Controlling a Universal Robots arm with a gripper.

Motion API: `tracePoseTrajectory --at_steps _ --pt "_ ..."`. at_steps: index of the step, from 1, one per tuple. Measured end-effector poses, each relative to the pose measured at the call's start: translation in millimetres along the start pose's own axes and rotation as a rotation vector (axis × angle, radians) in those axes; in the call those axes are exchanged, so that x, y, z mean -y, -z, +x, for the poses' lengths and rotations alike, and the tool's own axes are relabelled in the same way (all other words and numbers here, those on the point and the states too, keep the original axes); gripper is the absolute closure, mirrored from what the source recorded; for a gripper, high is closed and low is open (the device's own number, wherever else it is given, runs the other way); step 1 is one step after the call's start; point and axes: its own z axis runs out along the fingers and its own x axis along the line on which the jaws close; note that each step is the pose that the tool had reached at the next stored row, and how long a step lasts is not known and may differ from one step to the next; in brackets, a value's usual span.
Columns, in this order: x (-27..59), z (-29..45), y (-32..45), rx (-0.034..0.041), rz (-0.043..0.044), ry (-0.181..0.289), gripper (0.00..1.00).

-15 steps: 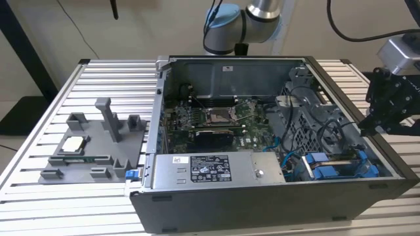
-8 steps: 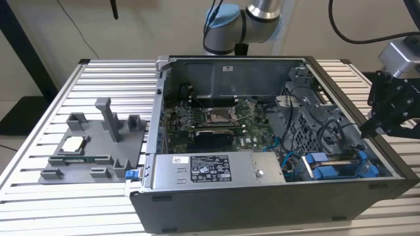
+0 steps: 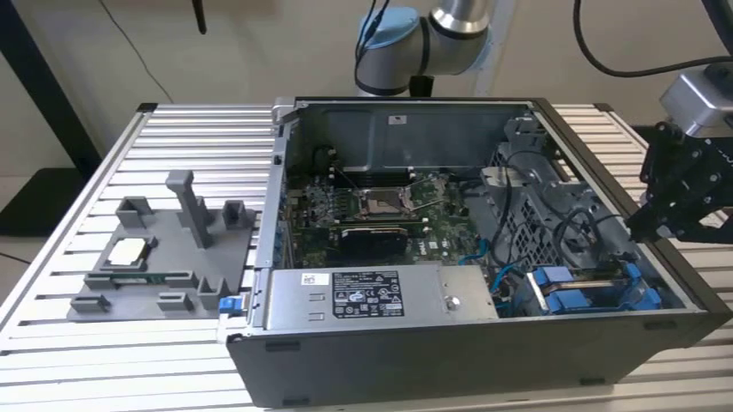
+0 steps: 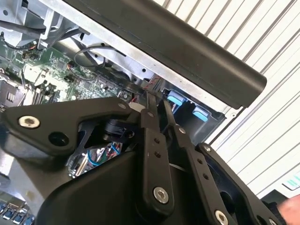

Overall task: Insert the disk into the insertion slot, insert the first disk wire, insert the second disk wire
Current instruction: 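Insert the second disk wire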

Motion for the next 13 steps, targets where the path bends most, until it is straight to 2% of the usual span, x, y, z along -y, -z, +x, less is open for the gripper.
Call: tracePoseTrajectory --at_steps 1,13 --pt "0.1 0.0 -0.1 -0.0005 0.0001 0.000 0.75" --pt "0.1 0.4 -2.5 -0.0024 0.0005 -0.002 0.76"
